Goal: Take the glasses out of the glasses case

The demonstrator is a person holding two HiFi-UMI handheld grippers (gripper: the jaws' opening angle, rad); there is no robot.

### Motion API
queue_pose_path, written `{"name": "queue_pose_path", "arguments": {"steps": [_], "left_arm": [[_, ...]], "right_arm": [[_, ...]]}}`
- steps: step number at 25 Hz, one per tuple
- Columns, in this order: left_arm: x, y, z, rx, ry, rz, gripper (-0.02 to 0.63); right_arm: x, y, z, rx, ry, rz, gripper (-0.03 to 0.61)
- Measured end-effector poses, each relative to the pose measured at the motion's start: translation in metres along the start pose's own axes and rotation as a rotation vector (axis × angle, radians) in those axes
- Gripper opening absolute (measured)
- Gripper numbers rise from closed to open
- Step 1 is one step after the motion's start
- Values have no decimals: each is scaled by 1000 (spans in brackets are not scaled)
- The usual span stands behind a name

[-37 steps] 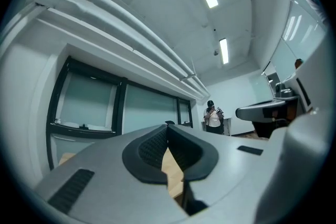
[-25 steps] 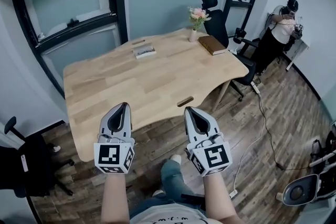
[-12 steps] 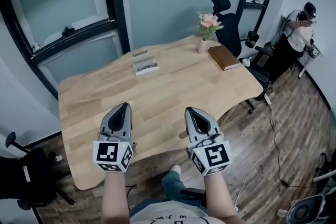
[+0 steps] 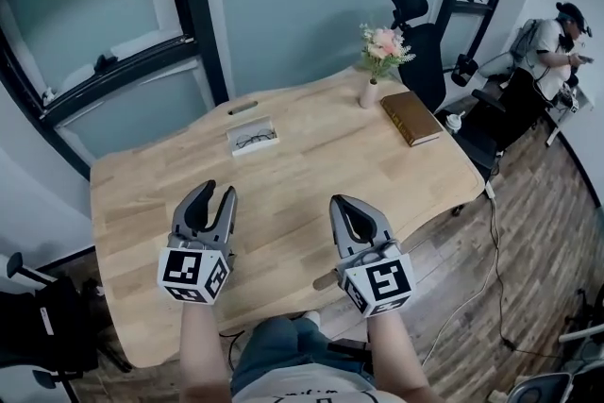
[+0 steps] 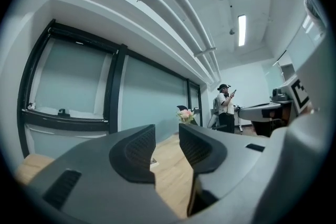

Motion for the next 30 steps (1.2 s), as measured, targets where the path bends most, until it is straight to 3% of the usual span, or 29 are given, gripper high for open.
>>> {"name": "queue_pose_path", "arguments": {"steps": [7,15,23,30], "left_arm": [[39,-12,41,95,-35,27,155],[108,-49,122,310,-223,44,164],[165,-96,203,530,-349,146,120],[191,-138,269,802,-518,299,110]], "right_arm": [[-12,-21,42,65,-10,31,11],[-21,-48,103,160,-8,34,11],[-16,-87,159,260,32,21,11],[-15,-117,188,338,56,29,11]]}}
Point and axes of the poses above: the fingertips, and each gripper's own axes: z forward along the fingers, x to its left, y out of its top, the point moved 10 cm from there along -z, backward along the fingers, and after that the axes turned 13 degrees about -y, right-handed, at the moved point
